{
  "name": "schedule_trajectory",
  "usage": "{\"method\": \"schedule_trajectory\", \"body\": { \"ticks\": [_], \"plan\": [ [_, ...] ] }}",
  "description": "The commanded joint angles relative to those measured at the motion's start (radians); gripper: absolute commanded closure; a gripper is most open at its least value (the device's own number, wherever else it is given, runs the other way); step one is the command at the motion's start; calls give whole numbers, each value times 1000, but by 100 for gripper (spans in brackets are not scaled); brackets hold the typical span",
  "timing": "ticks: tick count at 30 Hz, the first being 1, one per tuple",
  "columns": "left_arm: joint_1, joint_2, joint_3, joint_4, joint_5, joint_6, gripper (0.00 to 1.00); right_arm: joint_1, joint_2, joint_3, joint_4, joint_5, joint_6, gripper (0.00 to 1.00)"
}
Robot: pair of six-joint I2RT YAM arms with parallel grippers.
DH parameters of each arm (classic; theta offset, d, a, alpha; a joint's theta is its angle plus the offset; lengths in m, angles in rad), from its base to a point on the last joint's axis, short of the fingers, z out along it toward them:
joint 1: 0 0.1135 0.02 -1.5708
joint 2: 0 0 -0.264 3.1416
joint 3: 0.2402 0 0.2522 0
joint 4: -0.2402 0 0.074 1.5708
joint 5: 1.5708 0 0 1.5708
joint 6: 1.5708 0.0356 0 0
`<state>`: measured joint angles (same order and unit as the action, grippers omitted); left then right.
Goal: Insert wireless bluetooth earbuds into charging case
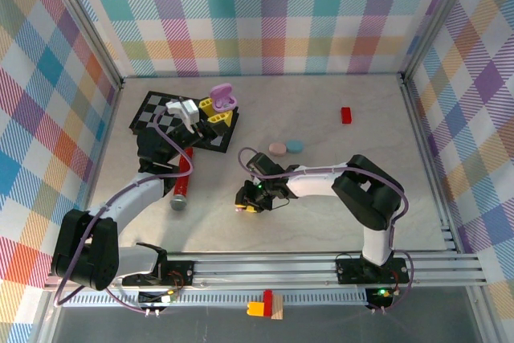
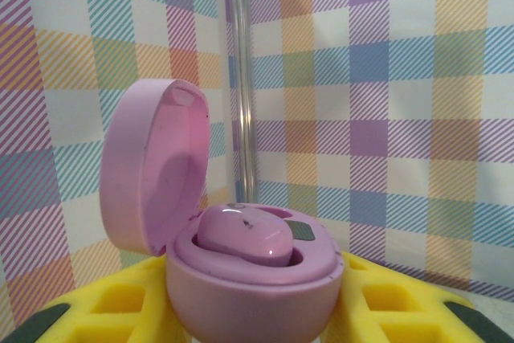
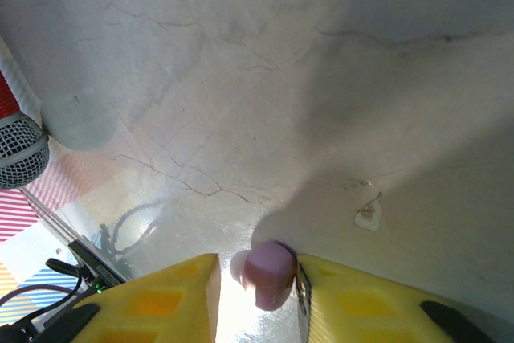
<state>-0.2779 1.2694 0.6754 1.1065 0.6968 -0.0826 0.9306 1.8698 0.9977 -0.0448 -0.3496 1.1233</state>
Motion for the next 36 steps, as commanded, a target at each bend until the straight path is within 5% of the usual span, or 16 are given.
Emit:
{"method": "schedule_trajectory", "body": {
  "ticks": [1, 15, 28, 36],
  "plan": [
    [11, -5, 0, 59, 19, -6, 62, 10, 34, 26, -34, -11, 11, 72],
    [11, -22, -18, 39, 19, 20, 62, 10, 4, 70, -174, 64, -37, 79],
    [-11, -73, -82, -66, 8, 102, 62, -12, -276, -23, -329, 353, -145, 81],
    [-132, -17, -128, -105, -22, 194, 61, -62, -500, -33, -505, 517, -285, 82]
  ]
}}
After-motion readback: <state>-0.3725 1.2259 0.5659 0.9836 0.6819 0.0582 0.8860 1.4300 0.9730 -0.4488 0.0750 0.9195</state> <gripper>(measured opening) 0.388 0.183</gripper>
